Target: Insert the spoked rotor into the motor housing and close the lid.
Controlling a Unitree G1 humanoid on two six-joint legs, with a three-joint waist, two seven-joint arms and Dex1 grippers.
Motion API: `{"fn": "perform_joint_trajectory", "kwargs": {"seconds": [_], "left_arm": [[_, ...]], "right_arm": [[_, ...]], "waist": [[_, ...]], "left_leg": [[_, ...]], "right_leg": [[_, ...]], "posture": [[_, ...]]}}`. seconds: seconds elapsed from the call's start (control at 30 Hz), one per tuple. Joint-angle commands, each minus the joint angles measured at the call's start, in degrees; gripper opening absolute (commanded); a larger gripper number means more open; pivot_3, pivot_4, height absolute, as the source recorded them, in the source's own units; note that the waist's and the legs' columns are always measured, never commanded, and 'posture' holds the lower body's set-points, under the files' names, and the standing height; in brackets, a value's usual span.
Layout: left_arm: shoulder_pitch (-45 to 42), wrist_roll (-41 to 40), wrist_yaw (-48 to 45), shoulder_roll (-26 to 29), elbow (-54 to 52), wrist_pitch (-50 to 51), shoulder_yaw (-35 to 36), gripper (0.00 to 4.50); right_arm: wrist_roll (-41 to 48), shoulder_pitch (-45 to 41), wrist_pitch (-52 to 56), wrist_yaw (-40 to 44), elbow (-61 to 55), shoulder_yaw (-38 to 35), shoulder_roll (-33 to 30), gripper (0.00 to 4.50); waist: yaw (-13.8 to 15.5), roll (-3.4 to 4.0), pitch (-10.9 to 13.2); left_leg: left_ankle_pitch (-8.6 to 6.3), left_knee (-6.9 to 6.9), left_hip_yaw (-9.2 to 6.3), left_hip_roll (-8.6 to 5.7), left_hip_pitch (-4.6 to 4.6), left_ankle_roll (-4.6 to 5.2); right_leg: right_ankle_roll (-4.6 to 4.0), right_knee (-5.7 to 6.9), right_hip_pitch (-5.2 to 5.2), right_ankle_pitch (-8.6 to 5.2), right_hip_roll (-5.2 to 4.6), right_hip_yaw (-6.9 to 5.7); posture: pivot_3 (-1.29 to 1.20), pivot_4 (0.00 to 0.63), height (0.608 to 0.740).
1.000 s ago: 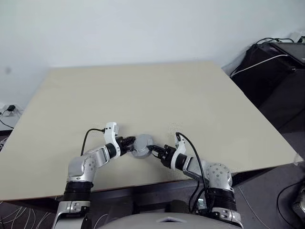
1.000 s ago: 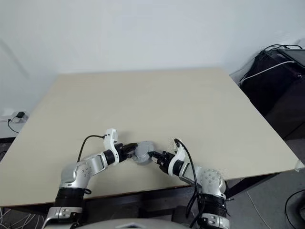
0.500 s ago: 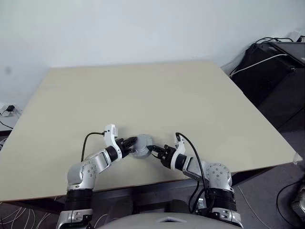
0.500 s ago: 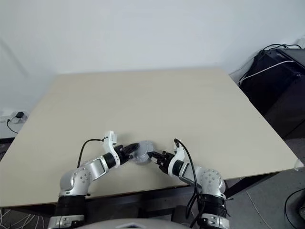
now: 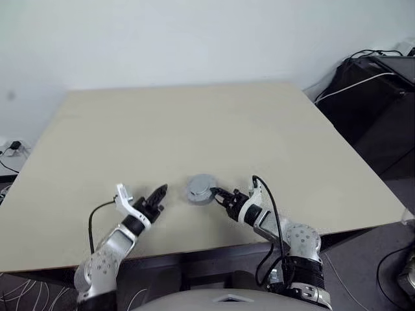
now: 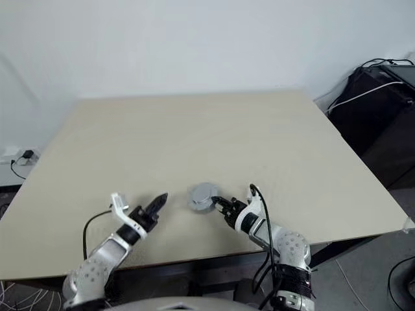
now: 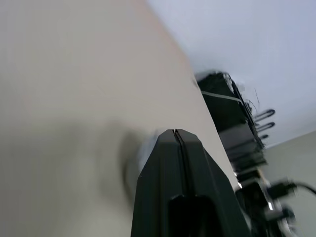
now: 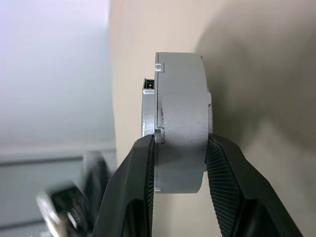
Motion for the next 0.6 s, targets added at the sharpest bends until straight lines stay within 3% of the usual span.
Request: {"fn": "perform_joint_trajectory", "kwargs": {"seconds": [0.03,0.23,0.4,0.6], "left_arm": [[2.41,-5.12,0.47,-1.6,-2.87,1.48,-0.4,0.87],[6.46,-12.71,3.02,-4.7,-2.37,2.08,0.62,2.88],[7.3,-14.13,4.71,-4.72,-2.32,1.35,-1.14,4.48],[6.7,-16.78,5.49,-5.36,-1.6,0.19,-2.3,4.5]], "right_arm": [[4.77,-1.82,-1.02,0.24,-2.95,0.3,4.54,1.2],[7.66,-1.7,-1.02,-0.57,-3.55,1.34,4.33,1.2],[9.72,-1.59,-0.07,-1.21,-4.48,3.06,3.97,1.2],[12.31,-0.49,1.28,-2.06,-6.36,5.73,3.66,1.2]], "waist": [[-0.02,-0.01,0.04],[0.01,0.0,0.19],[0.06,-0.07,0.3],[0.02,-0.08,0.32]], "left_leg": [[0.0,0.0,0.0,0.02,0.01,0.0],[0.0,0.02,0.0,0.04,0.01,0.01],[0.0,0.05,0.01,0.04,-0.01,0.02],[0.01,0.05,0.0,0.04,-0.01,0.02]], "right_leg": [[0.0,0.01,-0.01,0.0,0.02,0.0],[-0.01,0.04,-0.01,-0.01,0.03,-0.02],[0.0,0.01,0.0,-0.01,0.04,-0.01],[0.0,0.02,0.0,-0.01,0.05,-0.01]], "posture": [[0.0,0.0,0.74],[0.0,0.0,0.74],[0.0,0.0,0.74],[0.0,0.0,0.74]]}}
